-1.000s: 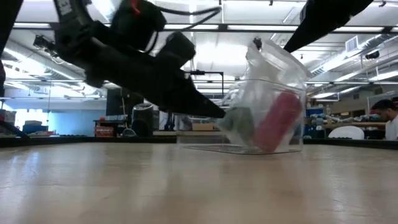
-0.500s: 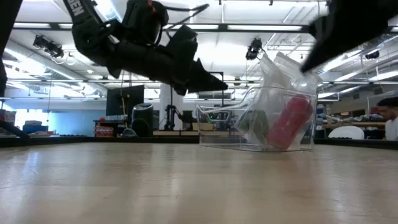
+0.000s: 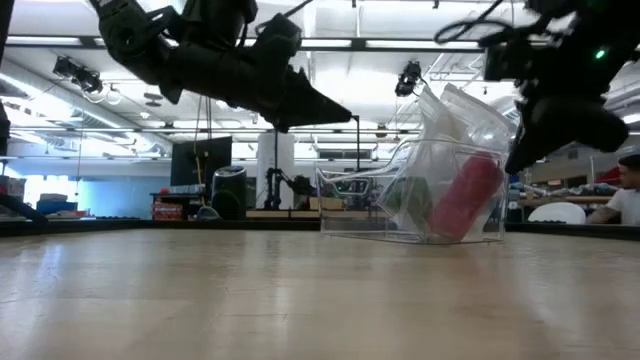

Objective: Roll bandage
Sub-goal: Put the transparent zip bag with the rolled bandage into the transparent bin

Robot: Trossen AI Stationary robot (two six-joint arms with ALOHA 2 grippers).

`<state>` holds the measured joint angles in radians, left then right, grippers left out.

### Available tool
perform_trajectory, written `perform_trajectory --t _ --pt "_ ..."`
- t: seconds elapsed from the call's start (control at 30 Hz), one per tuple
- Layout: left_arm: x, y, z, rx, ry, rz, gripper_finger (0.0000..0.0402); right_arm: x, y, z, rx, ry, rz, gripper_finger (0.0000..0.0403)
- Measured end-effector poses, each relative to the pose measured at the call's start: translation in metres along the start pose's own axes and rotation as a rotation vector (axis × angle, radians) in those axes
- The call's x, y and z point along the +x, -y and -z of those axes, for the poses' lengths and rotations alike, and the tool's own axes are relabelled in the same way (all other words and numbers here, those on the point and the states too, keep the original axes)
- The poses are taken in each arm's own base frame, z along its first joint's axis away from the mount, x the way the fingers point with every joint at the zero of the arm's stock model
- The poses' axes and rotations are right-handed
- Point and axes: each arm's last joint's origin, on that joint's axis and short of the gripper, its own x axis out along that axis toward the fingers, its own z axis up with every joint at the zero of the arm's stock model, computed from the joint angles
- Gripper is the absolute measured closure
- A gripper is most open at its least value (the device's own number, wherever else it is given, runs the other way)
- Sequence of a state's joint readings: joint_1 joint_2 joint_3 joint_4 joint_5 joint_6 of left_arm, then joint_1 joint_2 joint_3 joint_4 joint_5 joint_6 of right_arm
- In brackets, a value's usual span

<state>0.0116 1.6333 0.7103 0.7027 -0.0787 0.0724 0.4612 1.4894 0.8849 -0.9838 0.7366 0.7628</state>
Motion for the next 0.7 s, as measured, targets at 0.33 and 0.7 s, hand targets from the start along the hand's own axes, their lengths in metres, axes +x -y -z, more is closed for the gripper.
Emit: perform_trajectory --t 0.33,0.7 --pt "-0.015 0.0 0.02 -0.039 0.074 0.068 0.0396 0.032 0.031 -0.008 0.034 0.013 0.132 0.0403" --pt "-0.016 -0.008 0.023 -0.043 0.06 0.095 0.0396 0.079 0.08 -0.043 0.045 0.212 0.02 0.0403"
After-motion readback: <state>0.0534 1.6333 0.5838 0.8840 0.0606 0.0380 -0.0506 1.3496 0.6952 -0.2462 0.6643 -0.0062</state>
